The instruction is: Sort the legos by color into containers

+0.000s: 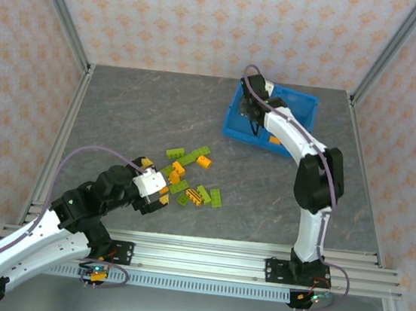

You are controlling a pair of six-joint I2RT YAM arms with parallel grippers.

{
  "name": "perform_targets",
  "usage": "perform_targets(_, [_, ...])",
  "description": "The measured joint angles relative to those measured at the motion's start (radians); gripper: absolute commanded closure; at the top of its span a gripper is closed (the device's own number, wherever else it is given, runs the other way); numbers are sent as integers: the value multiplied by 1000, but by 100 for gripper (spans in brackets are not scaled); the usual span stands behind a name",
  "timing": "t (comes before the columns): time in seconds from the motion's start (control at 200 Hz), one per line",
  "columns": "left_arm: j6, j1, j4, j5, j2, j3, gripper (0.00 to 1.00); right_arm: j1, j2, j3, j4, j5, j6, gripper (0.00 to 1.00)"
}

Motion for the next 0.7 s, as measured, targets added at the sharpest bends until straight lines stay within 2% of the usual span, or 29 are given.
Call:
perform_targets(0.14, [-11, 6, 1, -8, -6, 0, 0, -39, 150, 100, -37, -30, -10, 71])
perform_targets(0.305, [-15, 10, 9, -7, -13, 0, 0, -63, 268, 196, -80, -81, -13, 56])
perform_targets(0.701, [-18, 24, 21, -5, 3, 0, 0, -64, 237, 227, -121, -123, -16, 54])
